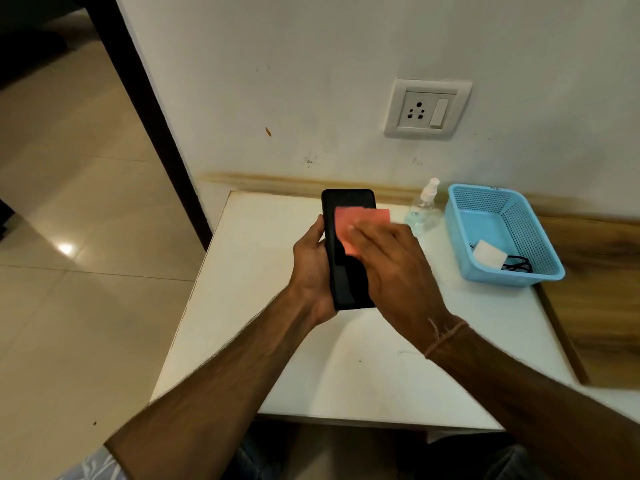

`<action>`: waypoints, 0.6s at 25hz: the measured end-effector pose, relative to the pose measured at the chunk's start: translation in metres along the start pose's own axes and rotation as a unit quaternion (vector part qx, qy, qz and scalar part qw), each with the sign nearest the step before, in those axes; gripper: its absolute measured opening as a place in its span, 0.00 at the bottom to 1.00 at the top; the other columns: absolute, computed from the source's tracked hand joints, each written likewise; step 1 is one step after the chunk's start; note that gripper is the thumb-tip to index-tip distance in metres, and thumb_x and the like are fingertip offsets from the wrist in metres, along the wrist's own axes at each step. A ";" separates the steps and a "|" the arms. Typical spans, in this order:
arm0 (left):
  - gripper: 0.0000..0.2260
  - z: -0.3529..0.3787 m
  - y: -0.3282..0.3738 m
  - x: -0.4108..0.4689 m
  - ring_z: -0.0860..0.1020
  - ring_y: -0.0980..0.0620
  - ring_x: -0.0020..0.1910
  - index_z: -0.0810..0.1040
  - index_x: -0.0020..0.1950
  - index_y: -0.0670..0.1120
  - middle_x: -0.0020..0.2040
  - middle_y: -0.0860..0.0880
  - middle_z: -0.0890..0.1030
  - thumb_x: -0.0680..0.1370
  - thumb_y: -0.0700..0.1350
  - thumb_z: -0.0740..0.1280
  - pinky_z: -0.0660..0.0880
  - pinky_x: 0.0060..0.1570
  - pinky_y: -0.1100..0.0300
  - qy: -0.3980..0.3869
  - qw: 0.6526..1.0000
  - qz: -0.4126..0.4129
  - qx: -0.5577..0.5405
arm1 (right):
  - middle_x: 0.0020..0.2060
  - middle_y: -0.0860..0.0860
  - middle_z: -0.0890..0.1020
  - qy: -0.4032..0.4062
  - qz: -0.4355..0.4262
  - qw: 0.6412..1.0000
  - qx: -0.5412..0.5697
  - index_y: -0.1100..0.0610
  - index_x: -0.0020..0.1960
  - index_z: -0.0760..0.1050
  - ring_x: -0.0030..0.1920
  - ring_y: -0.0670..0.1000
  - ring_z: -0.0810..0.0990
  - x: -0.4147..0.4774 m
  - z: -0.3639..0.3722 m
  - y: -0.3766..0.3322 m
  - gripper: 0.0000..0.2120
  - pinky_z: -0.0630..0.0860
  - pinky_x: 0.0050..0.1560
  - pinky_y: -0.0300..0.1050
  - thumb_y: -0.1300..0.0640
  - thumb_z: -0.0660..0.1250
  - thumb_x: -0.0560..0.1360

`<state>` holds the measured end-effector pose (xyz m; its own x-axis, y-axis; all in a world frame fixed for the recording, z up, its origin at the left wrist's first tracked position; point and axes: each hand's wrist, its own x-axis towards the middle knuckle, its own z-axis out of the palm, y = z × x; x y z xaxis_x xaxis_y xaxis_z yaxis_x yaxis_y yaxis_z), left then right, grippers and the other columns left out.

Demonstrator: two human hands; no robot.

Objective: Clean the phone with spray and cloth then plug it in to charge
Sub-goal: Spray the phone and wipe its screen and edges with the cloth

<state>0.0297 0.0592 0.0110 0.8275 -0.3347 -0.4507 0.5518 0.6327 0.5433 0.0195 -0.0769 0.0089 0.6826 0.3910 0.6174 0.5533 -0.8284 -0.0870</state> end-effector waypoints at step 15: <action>0.34 -0.001 0.002 0.001 0.80 0.40 0.49 0.74 0.72 0.40 0.58 0.37 0.80 0.81 0.65 0.52 0.76 0.56 0.47 -0.046 0.998 0.014 -0.028 | 0.78 0.48 0.55 -0.085 -0.081 0.993 0.021 0.53 0.79 0.50 0.78 0.51 0.54 -0.071 -0.004 -0.007 0.25 0.54 0.76 0.49 0.53 0.47 0.83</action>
<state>0.0316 0.0611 0.0105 0.8502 -0.3776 -0.3668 0.5234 0.6804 0.5129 -0.0347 -0.1006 -0.0308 0.6522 0.5820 0.4858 0.6789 -0.7335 -0.0327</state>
